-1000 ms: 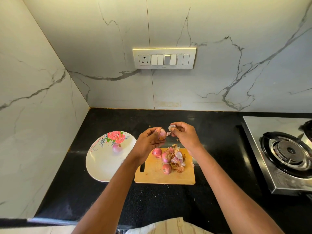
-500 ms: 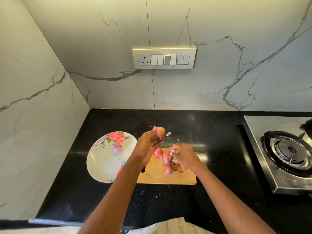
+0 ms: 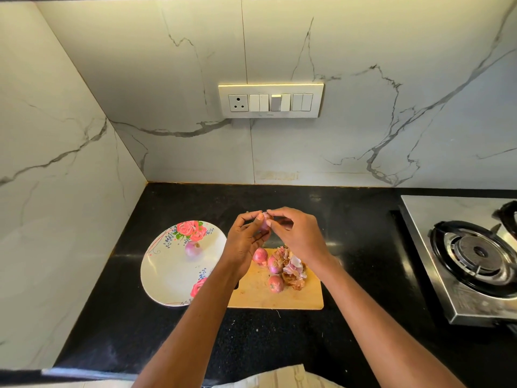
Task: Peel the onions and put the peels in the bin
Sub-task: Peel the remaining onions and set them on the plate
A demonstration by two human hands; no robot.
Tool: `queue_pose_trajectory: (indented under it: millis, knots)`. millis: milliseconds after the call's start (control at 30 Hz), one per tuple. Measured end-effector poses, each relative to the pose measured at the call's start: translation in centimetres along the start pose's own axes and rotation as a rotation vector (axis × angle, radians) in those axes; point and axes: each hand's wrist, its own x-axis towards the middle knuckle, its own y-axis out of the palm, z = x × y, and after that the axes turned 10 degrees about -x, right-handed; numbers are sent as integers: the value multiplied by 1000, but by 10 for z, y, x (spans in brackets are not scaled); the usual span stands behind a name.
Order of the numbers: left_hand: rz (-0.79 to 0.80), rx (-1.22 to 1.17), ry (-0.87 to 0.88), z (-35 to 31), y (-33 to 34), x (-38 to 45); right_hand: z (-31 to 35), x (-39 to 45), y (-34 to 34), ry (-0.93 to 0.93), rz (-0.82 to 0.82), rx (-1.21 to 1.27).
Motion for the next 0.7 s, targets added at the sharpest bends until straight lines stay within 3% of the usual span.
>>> queue_pose_trajectory:
  millis: [467, 700]
  knots:
    - [27, 23, 56, -2, -6, -7, 7, -7, 11, -51, -107, -22]
    - [19, -4, 34, -3, -9, -6, 2, -3, 8, -35, -37, -5]
